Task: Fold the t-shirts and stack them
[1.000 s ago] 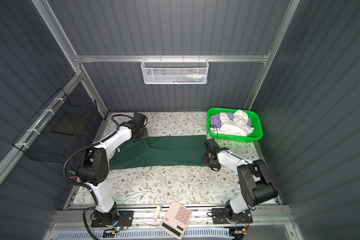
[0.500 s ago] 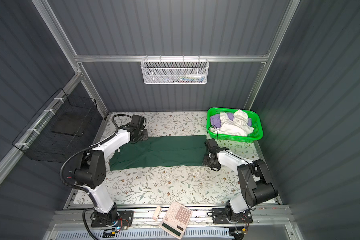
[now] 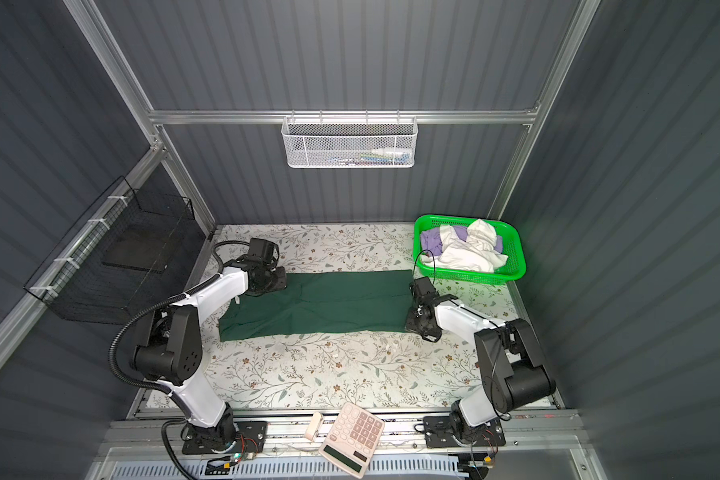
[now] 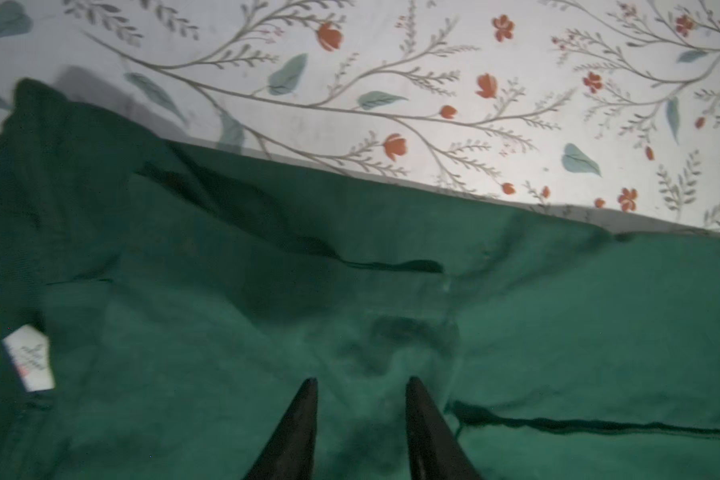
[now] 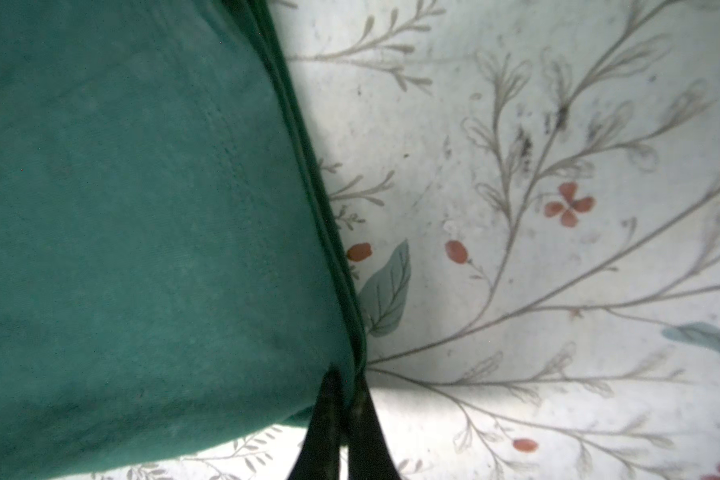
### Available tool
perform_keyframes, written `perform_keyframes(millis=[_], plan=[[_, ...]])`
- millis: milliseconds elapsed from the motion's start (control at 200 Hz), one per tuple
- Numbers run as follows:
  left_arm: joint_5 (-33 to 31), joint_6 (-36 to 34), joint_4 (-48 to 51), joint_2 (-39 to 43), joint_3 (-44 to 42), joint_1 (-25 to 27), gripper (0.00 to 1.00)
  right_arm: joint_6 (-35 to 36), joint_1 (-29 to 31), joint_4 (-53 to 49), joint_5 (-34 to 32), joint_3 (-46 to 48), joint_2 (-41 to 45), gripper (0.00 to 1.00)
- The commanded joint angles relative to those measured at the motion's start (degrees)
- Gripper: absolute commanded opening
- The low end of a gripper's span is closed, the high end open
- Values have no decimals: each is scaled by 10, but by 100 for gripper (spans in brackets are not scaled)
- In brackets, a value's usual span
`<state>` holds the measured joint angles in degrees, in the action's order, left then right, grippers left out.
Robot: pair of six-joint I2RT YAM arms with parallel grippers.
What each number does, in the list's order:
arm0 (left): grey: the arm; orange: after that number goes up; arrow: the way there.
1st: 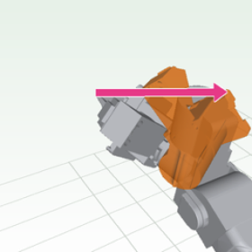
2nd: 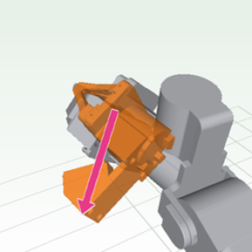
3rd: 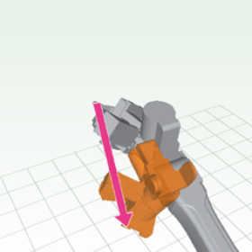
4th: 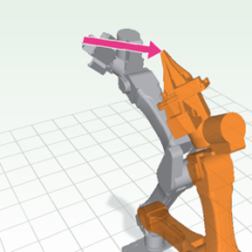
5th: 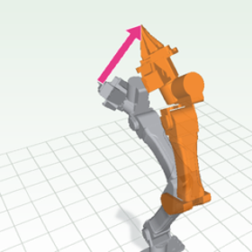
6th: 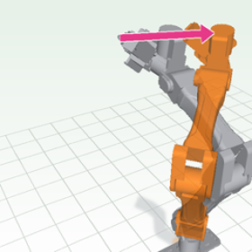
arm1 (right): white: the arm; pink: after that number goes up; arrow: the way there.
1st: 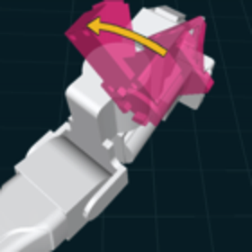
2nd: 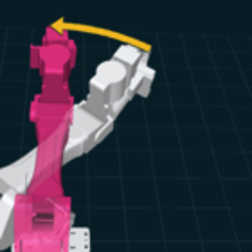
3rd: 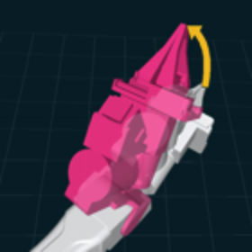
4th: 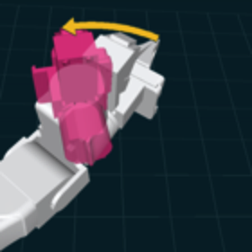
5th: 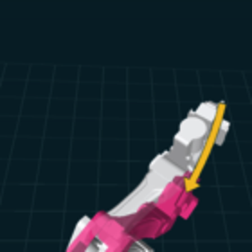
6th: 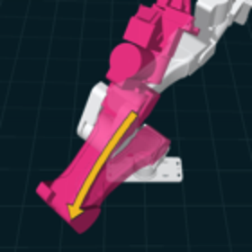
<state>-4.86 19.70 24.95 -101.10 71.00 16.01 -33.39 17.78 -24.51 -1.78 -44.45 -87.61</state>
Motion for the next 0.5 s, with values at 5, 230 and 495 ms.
perform_keyframes(millis=[5, 230, 495], plan=[[-6, 4, -1, -38, 20, 23, 39, 4, -2, -28, 2, 1, -5, 0], [-80, -2, 35, -113, 91, 53, 42, 4, -2, -26, 5, 10, 5, 0], [-96, -2, 36, -138, 119, 55, 28, 9, -2, -26, 6, 10, 3, 0]])
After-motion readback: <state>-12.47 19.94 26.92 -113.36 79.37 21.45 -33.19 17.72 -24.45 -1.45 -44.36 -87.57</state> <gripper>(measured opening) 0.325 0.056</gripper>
